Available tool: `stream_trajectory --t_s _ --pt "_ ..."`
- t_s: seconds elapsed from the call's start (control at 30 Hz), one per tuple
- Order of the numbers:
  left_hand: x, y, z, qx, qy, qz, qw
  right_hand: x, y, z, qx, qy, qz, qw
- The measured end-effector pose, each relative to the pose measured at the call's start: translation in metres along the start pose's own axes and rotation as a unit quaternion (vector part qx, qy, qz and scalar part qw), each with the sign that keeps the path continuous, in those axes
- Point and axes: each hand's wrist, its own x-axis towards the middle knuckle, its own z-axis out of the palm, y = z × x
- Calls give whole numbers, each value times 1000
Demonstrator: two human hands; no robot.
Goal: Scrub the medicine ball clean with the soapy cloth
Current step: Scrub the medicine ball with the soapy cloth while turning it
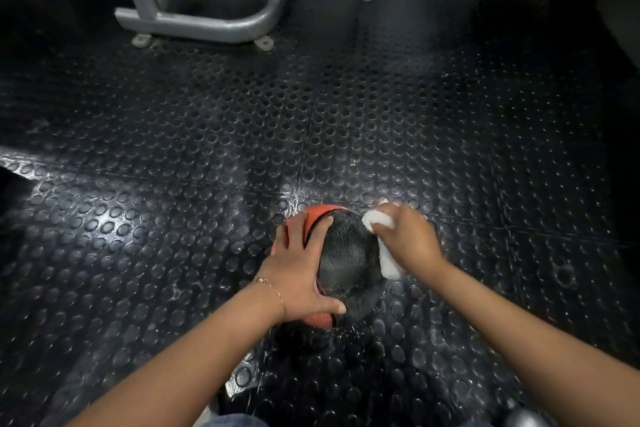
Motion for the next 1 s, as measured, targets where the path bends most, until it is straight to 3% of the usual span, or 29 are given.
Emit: stream_trajectory --t_s 0.17,0.3,0.4,0.57,0.77,0.93,1.0 --pt "-7 1 10 55 16 24 998 -33 -1 -1 -11 -22 -100 995" --pt "-11 9 15 86 25 25 996 -7 8 1 0 -5 -15 1000" --pt "-12 10 15 94 20 34 995 -7 9 3 7 1 -3 1000" --pt "-14 11 14 94 17 32 995 -37 -4 0 -26 -8 -108 994" --pt "-13 19 18 111 22 33 993 -7 3 -4 -13 2 -8 1000" --pt "-15 10 19 89 26 26 995 -31 -10 -5 -44 -14 -117 992" --pt "-17 11 19 87 21 24 996 -32 -9 -7 -52 -19 -124 991"
